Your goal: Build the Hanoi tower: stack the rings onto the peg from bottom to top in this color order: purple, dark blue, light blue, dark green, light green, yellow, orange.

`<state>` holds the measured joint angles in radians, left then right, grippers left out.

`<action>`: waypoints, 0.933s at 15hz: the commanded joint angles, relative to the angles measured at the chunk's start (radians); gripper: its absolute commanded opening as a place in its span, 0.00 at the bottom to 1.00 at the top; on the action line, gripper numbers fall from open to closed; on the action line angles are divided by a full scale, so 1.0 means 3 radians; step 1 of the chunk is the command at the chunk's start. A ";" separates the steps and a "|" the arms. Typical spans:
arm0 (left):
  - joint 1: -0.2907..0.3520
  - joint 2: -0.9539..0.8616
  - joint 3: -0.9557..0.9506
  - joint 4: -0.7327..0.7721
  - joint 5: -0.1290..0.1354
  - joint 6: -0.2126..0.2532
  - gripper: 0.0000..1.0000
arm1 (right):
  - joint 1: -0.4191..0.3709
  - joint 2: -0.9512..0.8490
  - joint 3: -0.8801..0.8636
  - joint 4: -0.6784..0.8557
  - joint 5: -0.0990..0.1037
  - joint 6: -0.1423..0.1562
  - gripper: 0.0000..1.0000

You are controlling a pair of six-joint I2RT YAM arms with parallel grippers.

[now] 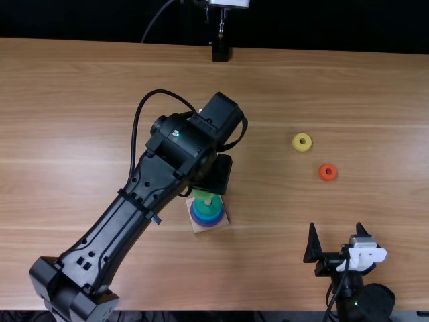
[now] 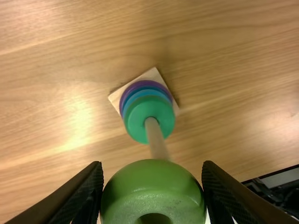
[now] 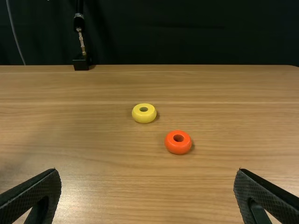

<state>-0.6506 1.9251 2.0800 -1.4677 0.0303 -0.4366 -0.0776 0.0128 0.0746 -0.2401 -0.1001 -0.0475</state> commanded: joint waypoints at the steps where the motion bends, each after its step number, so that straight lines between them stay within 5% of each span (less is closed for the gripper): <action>1: -0.0061 0.0077 0.0077 0.0002 -0.0003 -0.0109 0.00 | -0.0033 -0.0043 -0.0197 -0.0277 -0.0028 -0.0007 1.00; 14: -0.0086 0.0215 0.0057 0.0014 -0.0009 -0.0103 0.00 | -0.0033 -0.0043 -0.0197 -0.0277 -0.0028 -0.0007 1.00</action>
<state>-0.6743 1.9675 2.0800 -1.4628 0.0299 -0.4530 -0.0776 0.0128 0.0742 -0.2401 -0.1001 -0.0475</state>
